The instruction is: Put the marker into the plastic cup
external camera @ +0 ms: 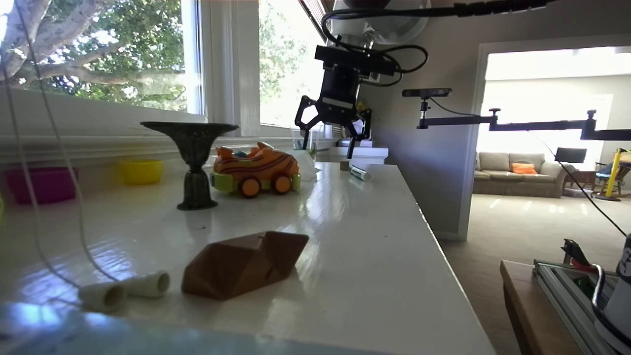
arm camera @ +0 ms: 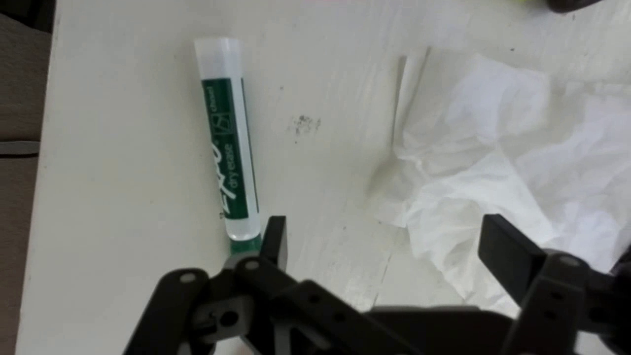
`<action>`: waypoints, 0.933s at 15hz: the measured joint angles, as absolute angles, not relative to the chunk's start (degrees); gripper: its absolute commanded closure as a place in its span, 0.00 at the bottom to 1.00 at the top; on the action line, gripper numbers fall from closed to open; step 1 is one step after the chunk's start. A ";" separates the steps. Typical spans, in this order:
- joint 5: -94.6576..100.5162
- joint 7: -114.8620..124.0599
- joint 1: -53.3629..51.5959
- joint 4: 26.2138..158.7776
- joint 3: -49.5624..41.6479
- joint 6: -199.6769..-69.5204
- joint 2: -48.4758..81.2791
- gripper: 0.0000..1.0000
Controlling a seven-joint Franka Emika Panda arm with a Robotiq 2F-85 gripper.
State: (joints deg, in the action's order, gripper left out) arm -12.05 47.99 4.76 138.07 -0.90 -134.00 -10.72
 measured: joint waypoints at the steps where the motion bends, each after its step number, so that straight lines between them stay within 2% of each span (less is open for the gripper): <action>1: -12.05 47.08 4.80 137.05 -1.25 -131.70 -10.72 0.00; 7: -11.37 44.61 4.93 132.36 -1.69 -118.21 -10.71 0.00; 14: -4.30 44.43 5.22 132.26 -1.69 -115.69 -10.13 0.00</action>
State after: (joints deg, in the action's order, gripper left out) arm -4.30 44.43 5.22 132.26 -1.69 -115.69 -10.13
